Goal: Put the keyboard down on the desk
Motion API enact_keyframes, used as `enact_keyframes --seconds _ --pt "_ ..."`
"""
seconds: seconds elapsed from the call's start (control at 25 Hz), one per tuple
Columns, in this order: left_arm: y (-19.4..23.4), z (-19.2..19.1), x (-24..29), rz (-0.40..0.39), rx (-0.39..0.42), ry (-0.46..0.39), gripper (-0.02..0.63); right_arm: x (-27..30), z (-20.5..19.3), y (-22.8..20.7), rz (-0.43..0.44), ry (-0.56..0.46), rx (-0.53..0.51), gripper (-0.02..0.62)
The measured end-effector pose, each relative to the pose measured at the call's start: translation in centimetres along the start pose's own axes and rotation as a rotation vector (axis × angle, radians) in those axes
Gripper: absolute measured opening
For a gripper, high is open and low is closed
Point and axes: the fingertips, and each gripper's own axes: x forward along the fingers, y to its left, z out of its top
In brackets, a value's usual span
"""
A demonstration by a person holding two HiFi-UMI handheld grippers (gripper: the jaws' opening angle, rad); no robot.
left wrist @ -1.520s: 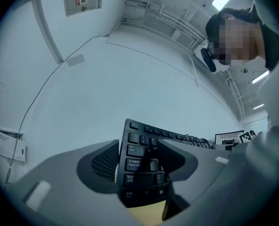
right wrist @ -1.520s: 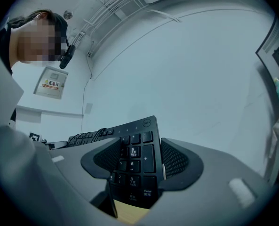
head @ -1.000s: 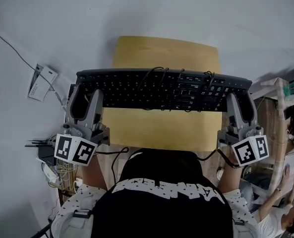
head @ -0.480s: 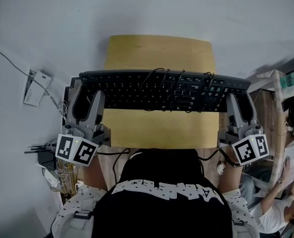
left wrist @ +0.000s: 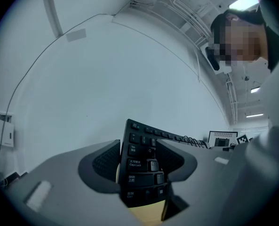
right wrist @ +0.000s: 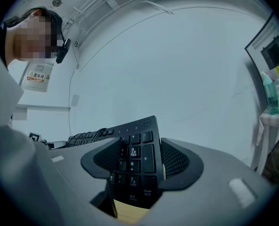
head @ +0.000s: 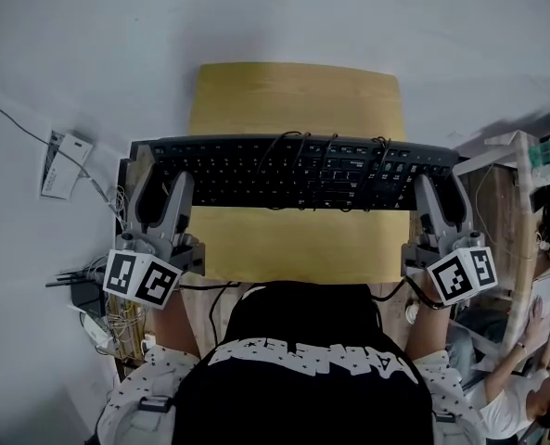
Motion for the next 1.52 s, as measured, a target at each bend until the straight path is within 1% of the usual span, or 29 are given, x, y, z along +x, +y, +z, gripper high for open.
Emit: enact_keyframes --seconds 0.08,0.24,0.36,0.44,0.84,1.12,1.52 --pt "-0.1 0.0 -0.2 -0.002 0.006 -0.011 0.216 0.0 -0.1 -0.1 0.007 -0.012 -0.001 0.279" --pt "-1.0 2.2 -0.8 -0.025 0.059 -0.086 0.216 -0.4 1.0 0.6 0.040 -0.101 -0.009 0.281" --pt "-1.6 3.6 -1.7 -0.038 0.072 -0.121 0.216 -1.1 2.1 1.3 0.052 -0.137 -0.023 0.281" --pt "-1.8 4.0 -1.9 -0.044 0.074 -0.129 0.216 -1.4 2.5 1.6 0.052 -0.148 -0.026 0.281" --pt "-1.3 2.5 -1.0 -0.040 0.041 -0.059 0.219 -0.4 1.1 0.5 0.038 -0.081 0.000 0.281" --pt "-0.9 1.3 -0.2 -0.048 0.048 -0.026 0.232 0.5 -0.5 -0.5 0.024 -0.043 0.033 0.281" --pt "-0.5 -0.2 0.4 -0.027 0.035 0.030 0.233 1.4 -2.5 -1.8 0.009 0.017 0.069 0.281"
